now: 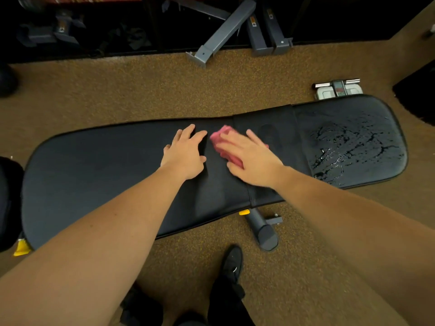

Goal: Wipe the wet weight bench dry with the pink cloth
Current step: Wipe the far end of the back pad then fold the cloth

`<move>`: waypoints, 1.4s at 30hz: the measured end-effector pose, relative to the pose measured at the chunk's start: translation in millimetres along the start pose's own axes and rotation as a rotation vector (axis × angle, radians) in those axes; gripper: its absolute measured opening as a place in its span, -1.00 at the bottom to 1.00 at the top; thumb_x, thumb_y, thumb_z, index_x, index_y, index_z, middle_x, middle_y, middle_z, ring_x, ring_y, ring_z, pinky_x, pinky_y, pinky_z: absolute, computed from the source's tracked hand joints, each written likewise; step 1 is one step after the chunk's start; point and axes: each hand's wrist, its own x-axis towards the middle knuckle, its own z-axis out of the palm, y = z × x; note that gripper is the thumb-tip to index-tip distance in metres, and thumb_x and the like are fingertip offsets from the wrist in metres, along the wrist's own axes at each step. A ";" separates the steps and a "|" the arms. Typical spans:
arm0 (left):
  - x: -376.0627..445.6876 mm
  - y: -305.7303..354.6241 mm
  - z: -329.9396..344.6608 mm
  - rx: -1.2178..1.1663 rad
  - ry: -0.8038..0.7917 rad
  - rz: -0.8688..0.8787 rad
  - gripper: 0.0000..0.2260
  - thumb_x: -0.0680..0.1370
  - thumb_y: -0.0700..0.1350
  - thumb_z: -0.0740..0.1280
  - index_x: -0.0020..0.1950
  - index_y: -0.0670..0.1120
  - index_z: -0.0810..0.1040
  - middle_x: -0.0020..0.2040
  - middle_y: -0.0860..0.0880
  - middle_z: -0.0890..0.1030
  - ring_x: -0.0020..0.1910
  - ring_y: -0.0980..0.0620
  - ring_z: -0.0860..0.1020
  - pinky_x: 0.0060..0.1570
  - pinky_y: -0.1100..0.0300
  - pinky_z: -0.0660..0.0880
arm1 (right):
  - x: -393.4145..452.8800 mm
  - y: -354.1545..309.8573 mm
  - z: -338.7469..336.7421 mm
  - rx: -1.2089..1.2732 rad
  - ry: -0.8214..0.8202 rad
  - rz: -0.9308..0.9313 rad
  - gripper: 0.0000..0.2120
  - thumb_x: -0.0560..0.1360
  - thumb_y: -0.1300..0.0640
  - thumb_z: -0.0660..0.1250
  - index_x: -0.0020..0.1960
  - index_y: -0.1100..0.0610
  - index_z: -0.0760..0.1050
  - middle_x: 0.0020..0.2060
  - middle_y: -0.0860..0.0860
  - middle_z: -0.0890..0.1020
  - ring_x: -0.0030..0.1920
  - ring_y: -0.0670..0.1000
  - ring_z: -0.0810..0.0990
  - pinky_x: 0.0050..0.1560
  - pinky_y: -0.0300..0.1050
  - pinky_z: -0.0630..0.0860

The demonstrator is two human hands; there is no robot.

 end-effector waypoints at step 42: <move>17.1 98.2 18.9 -0.036 -0.127 0.340 -0.38 0.61 -0.25 0.32 0.60 0.10 0.21 0.64 0.12 0.01 0.55 0.00 0.23 0.41 0.10 0.28 | -140.4 -7.6 46.8 0.159 0.325 0.140 -0.67 0.62 0.12 0.23 0.35 0.03 0.58 0.43 -0.01 0.50 0.53 -0.02 0.31 0.57 0.03 0.16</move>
